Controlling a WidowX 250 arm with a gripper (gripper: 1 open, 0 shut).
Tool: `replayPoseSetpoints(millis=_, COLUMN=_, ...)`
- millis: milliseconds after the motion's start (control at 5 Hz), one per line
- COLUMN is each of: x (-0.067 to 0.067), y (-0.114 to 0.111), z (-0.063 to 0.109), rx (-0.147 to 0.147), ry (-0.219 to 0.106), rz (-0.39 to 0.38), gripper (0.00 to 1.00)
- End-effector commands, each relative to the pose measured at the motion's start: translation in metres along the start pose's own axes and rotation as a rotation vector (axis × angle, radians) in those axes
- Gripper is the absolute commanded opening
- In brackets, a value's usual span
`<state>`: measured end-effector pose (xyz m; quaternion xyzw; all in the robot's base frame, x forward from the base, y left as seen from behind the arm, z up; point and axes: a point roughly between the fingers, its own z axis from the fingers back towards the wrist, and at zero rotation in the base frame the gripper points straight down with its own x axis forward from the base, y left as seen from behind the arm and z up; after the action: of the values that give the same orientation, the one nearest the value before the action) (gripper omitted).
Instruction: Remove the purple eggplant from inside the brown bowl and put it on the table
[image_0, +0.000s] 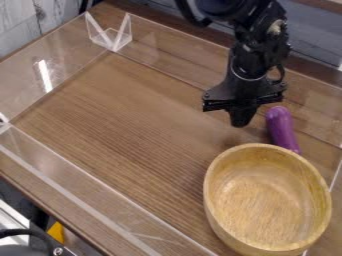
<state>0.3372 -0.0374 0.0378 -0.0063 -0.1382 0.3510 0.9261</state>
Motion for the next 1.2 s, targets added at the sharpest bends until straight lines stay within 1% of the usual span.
replayPoseSetpoints(millis=0, x=0.017, y=-0.01, z=0.026, rx=-0.058, ry=-0.048, rz=0.018, gripper=0.0)
replayPoseSetpoints(millis=600, x=0.019, y=-0.009, z=0.041, rx=-0.057, ry=-0.026, rz=0.022, gripper=0.0)
replayPoseSetpoints(millis=1000, x=0.021, y=-0.01, z=0.043, rx=-0.054, ry=-0.02, rz=0.023, gripper=0.0)
